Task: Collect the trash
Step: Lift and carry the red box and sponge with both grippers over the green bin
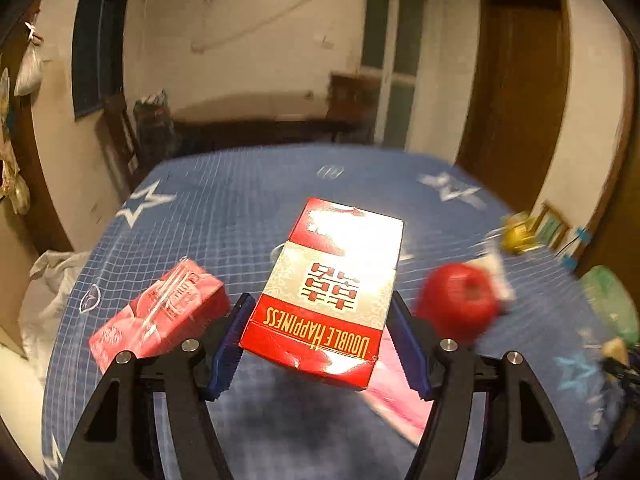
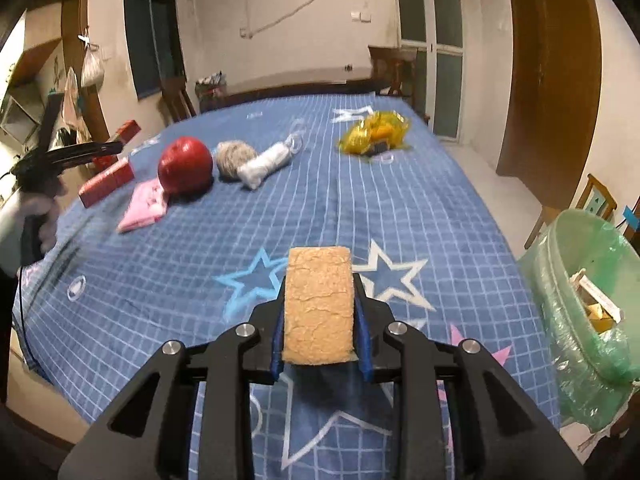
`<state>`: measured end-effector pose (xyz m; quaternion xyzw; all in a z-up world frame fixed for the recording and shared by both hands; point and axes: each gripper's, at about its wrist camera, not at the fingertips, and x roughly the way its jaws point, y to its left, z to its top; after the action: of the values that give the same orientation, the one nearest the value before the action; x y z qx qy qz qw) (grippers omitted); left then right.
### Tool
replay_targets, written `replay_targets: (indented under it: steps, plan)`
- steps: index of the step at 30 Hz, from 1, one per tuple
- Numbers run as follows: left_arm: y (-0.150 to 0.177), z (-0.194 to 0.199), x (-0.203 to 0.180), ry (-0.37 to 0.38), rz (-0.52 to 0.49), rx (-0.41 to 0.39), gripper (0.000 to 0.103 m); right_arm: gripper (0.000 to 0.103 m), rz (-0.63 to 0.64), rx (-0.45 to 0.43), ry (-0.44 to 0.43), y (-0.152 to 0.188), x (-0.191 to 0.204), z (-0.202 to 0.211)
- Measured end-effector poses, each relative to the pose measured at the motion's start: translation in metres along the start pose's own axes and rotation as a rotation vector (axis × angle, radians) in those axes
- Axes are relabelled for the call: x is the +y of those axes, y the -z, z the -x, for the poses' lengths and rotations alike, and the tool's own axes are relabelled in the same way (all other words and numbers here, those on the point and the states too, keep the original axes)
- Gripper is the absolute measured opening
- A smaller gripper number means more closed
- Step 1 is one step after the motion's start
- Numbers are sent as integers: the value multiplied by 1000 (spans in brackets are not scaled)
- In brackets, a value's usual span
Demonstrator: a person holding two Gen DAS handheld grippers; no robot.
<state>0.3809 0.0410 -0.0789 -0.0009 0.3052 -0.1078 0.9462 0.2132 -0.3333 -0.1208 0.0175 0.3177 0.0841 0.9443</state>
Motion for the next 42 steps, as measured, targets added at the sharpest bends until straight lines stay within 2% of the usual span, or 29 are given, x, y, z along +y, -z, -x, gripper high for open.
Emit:
replay_targets:
  steps: [4,7,10,17,24,34,38,42]
  plan:
    - [12,43,-36,80,12,-73,68,26,3,-32,-11,-5,7,9]
    - [24,59,-64,157,18,-79,68,25,9,-60,-5,-7,11,19]
    - [30,69,-107,213,-23,-93,68,25,7,-77,38,-11,7,27]
    - [31,72,-203,316,-67,-127,68,25,-31,-164,145,-32,-28,69]
    - [22,62,-304,427,-124,-111,68,25,-54,-213,259,-48,-83,107]
    - [4,46,-459,575,-262,-70,68,25,-133,-167,416,-52,-182,134]
    - [4,26,-514,604,-313,-11,68,25,-170,-113,424,-51,-214,129]
    - [2,-15,-564,608,-363,70,68,25,-220,-20,395,-49,-252,112]
